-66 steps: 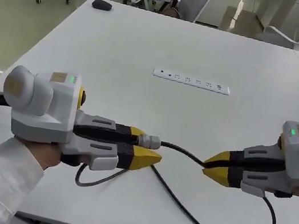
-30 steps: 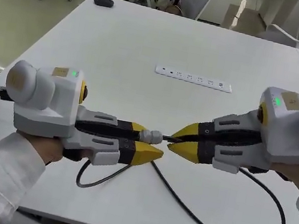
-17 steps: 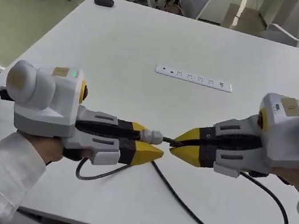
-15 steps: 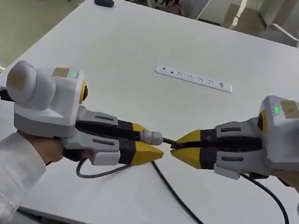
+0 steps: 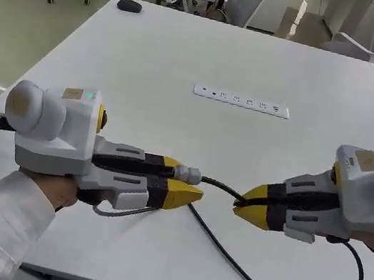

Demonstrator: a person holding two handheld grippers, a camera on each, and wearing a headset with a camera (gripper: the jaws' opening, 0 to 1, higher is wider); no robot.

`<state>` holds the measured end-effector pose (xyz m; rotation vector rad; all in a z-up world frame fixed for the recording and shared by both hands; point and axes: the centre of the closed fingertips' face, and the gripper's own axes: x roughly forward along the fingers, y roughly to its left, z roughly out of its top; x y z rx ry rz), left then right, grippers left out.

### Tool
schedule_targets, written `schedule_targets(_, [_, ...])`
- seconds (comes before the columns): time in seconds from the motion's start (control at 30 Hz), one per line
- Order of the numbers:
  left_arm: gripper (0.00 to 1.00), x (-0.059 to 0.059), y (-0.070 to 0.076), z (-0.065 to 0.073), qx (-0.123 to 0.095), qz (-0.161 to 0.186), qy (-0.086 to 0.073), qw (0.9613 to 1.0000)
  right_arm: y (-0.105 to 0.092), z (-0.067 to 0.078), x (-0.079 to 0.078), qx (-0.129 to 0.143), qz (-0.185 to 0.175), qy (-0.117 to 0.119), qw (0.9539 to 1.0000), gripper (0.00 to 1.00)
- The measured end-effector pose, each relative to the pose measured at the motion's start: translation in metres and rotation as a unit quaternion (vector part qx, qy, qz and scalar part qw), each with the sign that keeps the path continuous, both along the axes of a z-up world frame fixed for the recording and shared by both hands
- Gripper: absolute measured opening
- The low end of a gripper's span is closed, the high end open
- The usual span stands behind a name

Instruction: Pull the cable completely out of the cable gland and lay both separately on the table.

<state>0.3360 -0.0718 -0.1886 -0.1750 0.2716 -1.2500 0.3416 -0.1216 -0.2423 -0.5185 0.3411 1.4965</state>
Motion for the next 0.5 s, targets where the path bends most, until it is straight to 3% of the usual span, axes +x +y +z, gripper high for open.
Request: schedule_targets(0.5, [0.16,0.003,0.001,0.002,-0.005,0.005,0.001,1.0,-0.025,-0.028,0.007,-0.044,-0.028,0.007,0.9986,0.03])
